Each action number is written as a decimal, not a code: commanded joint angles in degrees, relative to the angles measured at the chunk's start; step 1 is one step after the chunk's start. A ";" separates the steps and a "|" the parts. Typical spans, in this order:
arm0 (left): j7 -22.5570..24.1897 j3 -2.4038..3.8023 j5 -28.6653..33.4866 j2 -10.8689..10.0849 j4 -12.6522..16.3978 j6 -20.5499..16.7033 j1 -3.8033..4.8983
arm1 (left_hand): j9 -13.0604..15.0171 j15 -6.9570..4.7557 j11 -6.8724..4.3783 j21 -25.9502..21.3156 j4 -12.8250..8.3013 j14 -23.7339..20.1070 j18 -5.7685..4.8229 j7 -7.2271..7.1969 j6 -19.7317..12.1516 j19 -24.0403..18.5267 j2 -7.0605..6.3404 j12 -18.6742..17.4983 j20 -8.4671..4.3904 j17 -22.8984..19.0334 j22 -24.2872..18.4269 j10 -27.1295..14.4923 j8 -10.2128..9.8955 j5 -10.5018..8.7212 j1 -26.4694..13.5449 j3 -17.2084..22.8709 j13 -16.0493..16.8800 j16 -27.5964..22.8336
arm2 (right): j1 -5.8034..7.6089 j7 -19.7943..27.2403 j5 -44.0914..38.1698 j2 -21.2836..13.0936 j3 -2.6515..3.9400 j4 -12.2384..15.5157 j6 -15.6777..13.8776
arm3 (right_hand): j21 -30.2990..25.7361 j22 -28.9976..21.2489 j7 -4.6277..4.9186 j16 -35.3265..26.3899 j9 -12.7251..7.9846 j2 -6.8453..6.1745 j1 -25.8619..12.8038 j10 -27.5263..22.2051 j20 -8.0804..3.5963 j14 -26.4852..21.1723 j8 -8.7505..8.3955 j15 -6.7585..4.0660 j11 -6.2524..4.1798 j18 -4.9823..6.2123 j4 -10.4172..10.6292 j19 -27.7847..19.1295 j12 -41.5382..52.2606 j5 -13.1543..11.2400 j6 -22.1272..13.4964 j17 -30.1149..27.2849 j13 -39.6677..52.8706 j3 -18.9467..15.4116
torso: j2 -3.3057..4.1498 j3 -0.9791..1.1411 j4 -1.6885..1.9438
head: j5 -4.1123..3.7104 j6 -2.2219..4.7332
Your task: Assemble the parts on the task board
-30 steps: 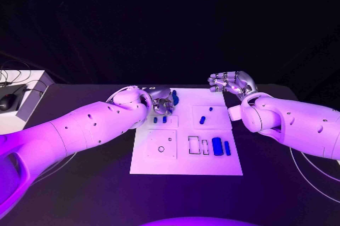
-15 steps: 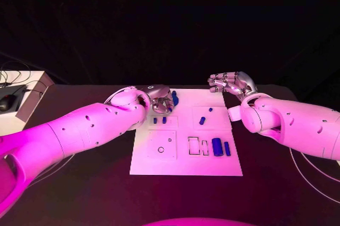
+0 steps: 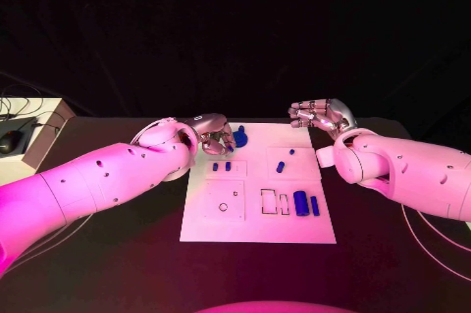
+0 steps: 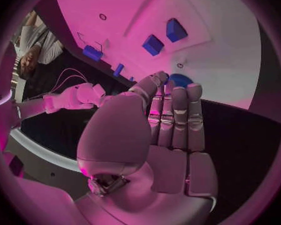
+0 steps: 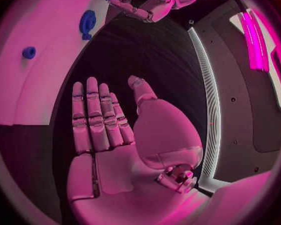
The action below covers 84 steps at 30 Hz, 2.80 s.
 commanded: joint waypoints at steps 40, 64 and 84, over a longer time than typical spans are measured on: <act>-2.16 0.77 0.31 -0.74 -1.38 4.03 -0.37 | -0.07 0.25 0.02 -0.30 0.85 0.08 0.88 0.06 -0.61 0.07 -0.25 -0.21 0.46 0.90 0.01 -0.64 -0.06 -0.01 -0.01 -0.72 0.01 -0.70 | 0.00 0.64 -0.25 0.30 0.02 -0.14 0.84 | -0.15 -0.08 0.08 -0.27 -0.08 0.16 -0.59 -0.02 -0.22 -0.27 -0.31 -0.08 -0.03 -0.81 -0.25 -0.30 -0.42 0.31 -0.45 -0.07 -0.09 0.77 | 0.18 0.07 -0.14 | 0.77 -0.32; -2.06 0.70 -0.02 0.00 -2.10 4.66 -0.39 | -0.07 0.23 0.01 -0.36 0.95 0.12 0.86 0.05 -0.60 0.08 -0.20 -0.22 0.45 1.09 0.05 -0.62 -0.07 -0.18 0.19 -0.83 0.01 -0.78 | 0.00 0.65 -0.26 0.28 0.02 -0.14 0.87 | -0.15 -0.08 0.08 -0.27 -0.08 0.16 -0.59 -0.02 -0.22 -0.27 -0.31 -0.08 -0.03 -0.81 -0.25 -0.30 -0.42 0.31 -0.45 -0.07 -0.09 0.77 | 0.09 0.02 -0.06 | 0.67 -0.58; -2.18 0.69 0.29 -0.02 -1.20 5.09 -0.39 | -0.06 0.19 -0.04 -0.35 0.93 0.20 0.87 0.02 -0.39 0.11 -0.07 -0.20 0.42 1.22 0.12 -0.47 -0.05 -0.22 0.37 -0.84 0.02 -0.84 | 0.00 0.67 -0.27 0.35 0.02 -0.24 0.91 | -0.15 -0.08 0.08 -0.27 -0.08 0.16 -0.59 -0.02 -0.22 -0.27 -0.31 -0.08 -0.03 -0.81 -0.25 -0.30 -0.42 0.31 -0.45 -0.07 -0.09 0.77 | 0.10 0.05 -0.08 | 0.68 -0.57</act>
